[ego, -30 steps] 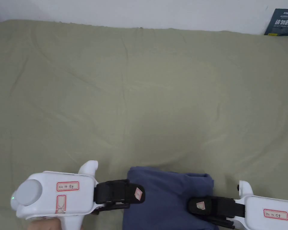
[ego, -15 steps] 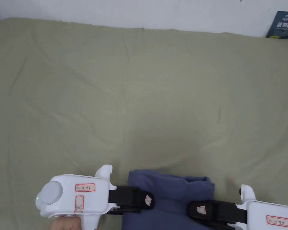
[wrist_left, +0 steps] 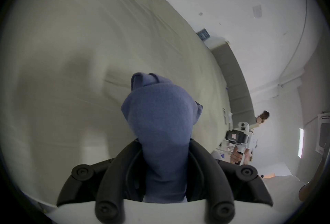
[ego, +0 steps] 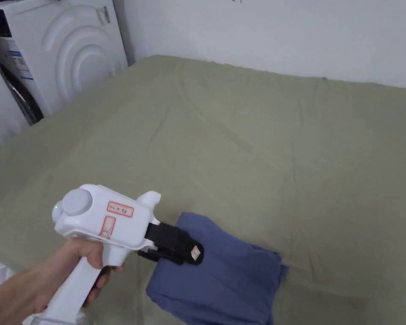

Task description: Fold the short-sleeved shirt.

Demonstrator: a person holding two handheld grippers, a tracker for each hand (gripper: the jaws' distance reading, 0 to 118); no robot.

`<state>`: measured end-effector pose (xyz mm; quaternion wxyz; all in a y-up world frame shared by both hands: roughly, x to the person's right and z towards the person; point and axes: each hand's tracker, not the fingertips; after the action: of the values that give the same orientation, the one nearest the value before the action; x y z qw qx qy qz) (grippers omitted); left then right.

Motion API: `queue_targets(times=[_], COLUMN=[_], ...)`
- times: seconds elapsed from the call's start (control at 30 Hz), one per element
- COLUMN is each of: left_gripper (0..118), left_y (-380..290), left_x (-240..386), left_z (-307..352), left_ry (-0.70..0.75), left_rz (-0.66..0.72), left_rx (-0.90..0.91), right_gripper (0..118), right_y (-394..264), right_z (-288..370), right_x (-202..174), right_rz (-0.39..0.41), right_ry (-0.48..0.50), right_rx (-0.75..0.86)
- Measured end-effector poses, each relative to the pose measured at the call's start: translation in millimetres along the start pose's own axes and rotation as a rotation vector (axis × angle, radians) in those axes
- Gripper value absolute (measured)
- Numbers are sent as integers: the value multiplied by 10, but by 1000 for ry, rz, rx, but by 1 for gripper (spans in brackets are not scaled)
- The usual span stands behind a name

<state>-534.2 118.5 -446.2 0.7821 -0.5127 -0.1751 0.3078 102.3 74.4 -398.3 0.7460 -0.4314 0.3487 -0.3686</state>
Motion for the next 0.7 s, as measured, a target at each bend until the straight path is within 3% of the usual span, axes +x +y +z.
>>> queue_targets(times=[0.17, 0.5, 0.53, 0.6, 0.63, 0.7], left_gripper=[26, 26, 33, 107, 118, 116], left_y=[559, 1003, 1008, 1038, 940, 891], left_x=[-704, -989, -971, -1049, -978, -803], left_z=[624, 597, 588, 640, 679, 718], left_ry=[85, 118, 138, 165, 206, 224], left_rz=[18, 7, 4, -9, -37, -16], left_rx=[19, -59, -59, -28, 11, 88], right_gripper=[0, 0, 0, 0, 0, 0], right_y=[-99, -34, -16, 17, 39, 62], right_z=[8, -31, -32, -15, 4, 40], right_x=[-20, -94, -108, -115, -79, -101], right_rz=[-21, -29, -26, -7, -4, 21], right_ry=[-45, -70, -71, -68, -67, -77], right_rx=[33, 51, 51, 52, 53, 60])
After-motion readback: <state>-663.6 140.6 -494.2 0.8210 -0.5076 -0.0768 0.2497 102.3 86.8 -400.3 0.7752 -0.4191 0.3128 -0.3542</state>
